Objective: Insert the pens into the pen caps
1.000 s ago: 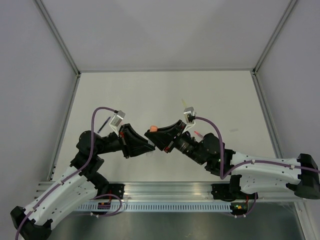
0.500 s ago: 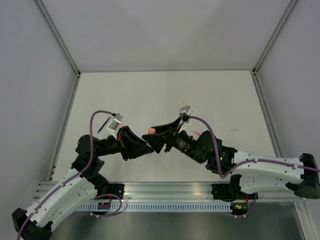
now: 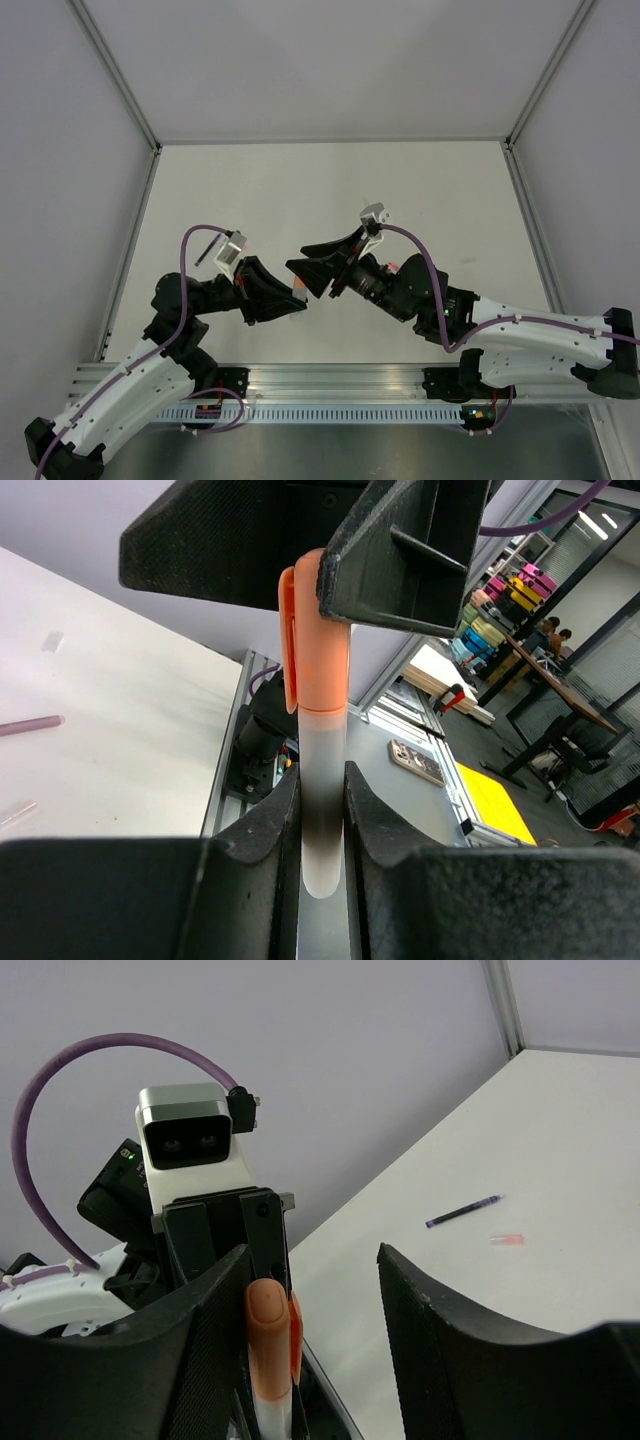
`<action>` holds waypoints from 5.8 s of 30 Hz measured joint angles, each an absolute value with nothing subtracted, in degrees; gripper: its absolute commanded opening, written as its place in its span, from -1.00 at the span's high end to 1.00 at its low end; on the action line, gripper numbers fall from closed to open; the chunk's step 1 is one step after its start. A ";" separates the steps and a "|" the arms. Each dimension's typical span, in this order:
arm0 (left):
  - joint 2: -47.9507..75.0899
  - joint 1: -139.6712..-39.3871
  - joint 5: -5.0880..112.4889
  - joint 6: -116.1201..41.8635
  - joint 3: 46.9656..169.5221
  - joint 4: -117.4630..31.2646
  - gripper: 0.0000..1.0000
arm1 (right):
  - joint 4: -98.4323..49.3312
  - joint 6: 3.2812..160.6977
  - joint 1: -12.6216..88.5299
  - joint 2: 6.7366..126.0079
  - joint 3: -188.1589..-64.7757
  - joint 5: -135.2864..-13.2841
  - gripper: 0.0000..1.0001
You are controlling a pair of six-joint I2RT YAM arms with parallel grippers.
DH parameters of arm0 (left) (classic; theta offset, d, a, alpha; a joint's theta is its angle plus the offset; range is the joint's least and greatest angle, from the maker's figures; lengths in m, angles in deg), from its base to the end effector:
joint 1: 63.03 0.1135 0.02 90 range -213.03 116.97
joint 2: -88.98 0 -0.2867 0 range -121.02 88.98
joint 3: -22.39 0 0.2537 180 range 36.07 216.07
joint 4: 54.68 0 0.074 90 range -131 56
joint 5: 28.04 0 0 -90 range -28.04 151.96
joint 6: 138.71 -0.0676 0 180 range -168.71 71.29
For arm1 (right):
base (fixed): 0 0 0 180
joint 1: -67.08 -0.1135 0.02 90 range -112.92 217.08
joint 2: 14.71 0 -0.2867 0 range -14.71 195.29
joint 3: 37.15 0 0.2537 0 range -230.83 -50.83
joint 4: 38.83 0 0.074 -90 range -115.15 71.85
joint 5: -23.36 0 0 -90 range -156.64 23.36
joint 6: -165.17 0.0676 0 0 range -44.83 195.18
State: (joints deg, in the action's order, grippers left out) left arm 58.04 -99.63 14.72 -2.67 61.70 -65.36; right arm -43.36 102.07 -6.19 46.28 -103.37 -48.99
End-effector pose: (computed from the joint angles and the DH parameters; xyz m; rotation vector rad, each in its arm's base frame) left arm 0.0815 -0.1224 0.3370 0.7097 1.4040 -1.6827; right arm 0.0974 0.2527 0.4108 -0.3366 1.4881 1.2162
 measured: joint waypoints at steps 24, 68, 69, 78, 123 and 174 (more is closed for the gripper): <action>56.29 -99.91 13.63 -1.20 61.64 -62.14 0.95 | -64.24 109.79 -4.53 47.33 -91.39 -56.69 1.00; 37.19 -97.22 27.79 -7.96 69.61 -51.13 0.95 | -28.13 105.28 -1.15 40.32 -110.45 -30.81 -0.24; 33.71 -97.22 29.56 -8.17 71.01 -50.10 0.95 | -26.29 104.85 -1.15 38.44 -110.32 -29.45 -0.24; 1.45 -96.94 43.83 -8.39 88.61 -42.49 0.95 | -17.44 103.71 -0.95 27.14 -99.91 -24.06 -0.29; 24.75 -96.59 46.50 -13.07 73.96 -35.56 -0.99 | 7.56 89.24 37.10 68.18 -113.46 -53.39 -0.33; 31.33 -96.57 50.39 -17.46 66.01 -40.81 -0.90 | 7.93 87.01 43.22 83.16 -108.52 -65.63 1.00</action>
